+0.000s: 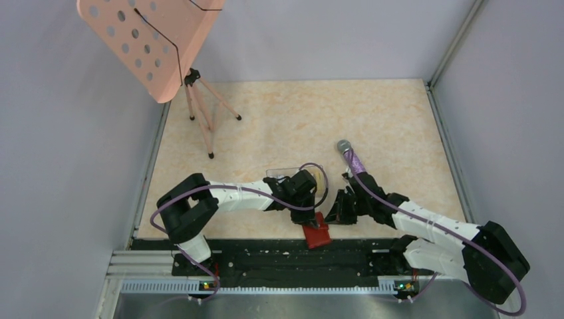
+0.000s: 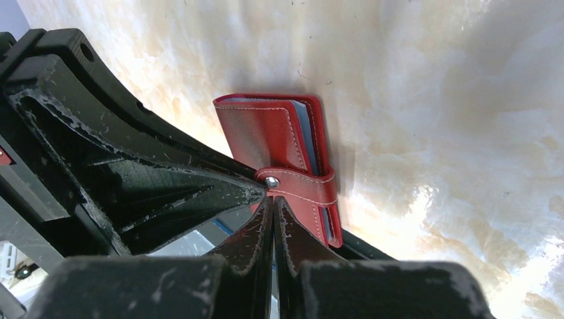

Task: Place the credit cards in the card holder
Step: Close the card holder at the corner of the board.

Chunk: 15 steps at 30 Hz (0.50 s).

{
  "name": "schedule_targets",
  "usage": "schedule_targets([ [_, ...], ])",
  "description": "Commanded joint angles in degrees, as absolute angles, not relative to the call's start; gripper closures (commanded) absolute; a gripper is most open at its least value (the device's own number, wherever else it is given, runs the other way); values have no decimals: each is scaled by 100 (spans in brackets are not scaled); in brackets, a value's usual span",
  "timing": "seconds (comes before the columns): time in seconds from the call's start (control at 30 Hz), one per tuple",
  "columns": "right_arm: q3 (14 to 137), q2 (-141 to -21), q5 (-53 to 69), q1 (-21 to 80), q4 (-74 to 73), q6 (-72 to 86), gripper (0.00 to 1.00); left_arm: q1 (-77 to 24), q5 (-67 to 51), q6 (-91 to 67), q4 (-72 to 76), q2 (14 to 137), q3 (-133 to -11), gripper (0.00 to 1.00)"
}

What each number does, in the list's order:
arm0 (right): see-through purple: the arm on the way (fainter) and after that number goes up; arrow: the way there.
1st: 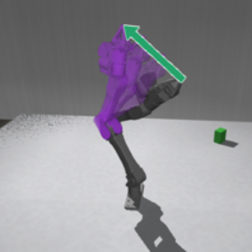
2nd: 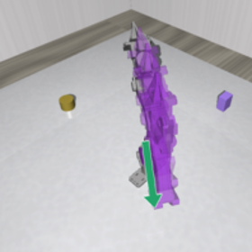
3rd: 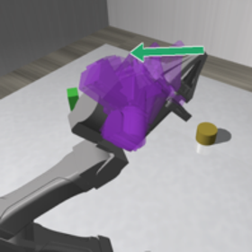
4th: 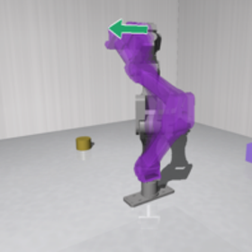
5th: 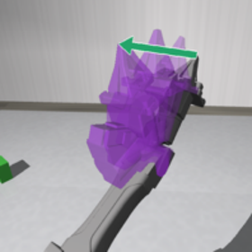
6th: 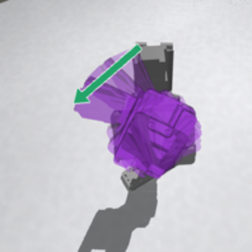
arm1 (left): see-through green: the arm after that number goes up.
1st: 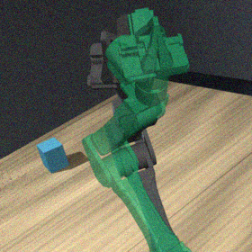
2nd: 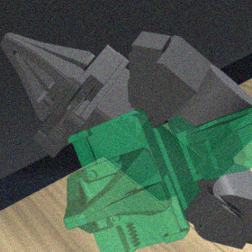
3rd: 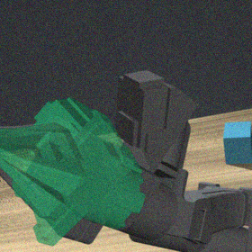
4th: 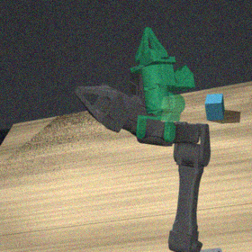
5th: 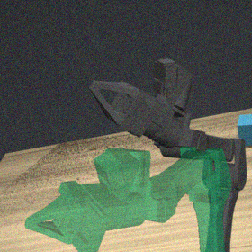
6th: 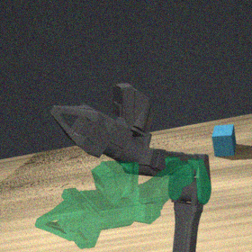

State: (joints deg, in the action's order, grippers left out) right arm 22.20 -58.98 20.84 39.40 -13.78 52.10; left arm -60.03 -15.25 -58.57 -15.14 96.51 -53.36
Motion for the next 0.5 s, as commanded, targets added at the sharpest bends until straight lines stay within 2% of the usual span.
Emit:
schedule_targets([
  [0.0, 2285, -6077, 2181, 4057, -988, 5201, 100, -6005, -1628, -5880, -1541, 9688, -5511, 100],
  [0.47, 2346, -6800, 2008, 4530, -606, 5338, 100, -6060, -1681, -6049, -1469, 9624, -5365, 100],
])
